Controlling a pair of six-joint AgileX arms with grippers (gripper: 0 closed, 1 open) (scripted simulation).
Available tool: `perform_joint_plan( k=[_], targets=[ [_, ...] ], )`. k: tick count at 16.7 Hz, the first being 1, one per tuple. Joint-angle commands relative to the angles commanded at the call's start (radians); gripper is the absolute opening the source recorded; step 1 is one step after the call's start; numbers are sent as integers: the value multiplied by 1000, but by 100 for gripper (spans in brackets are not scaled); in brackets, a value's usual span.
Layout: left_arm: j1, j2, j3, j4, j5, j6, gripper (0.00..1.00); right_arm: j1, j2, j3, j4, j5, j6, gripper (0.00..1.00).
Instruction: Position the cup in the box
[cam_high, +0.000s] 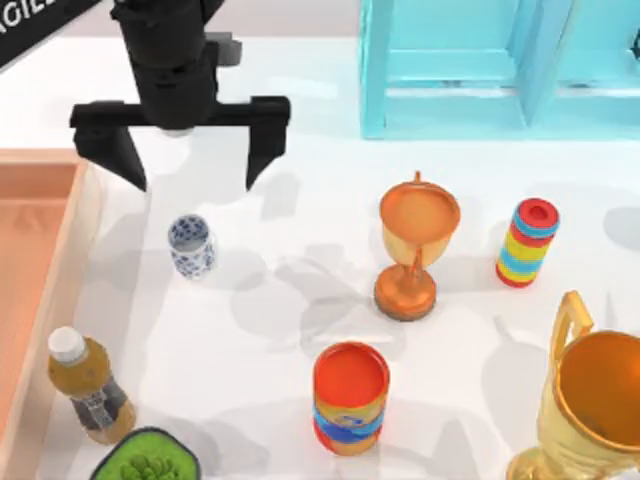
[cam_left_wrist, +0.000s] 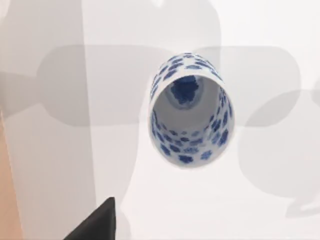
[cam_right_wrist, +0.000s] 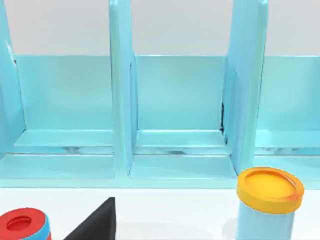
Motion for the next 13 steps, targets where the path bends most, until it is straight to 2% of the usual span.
perform_joint_plan(
  k=[4,10,13],
  targets=[
    [3,2,-41,41,0,2,100,0,0,0,0,0,0,100],
    [3,40,-260,309,0,3,100,0,0,0,0,0,0,100],
    [3,53,-315,368,0,3,100,0,0,0,0,0,0,100]
  ],
)
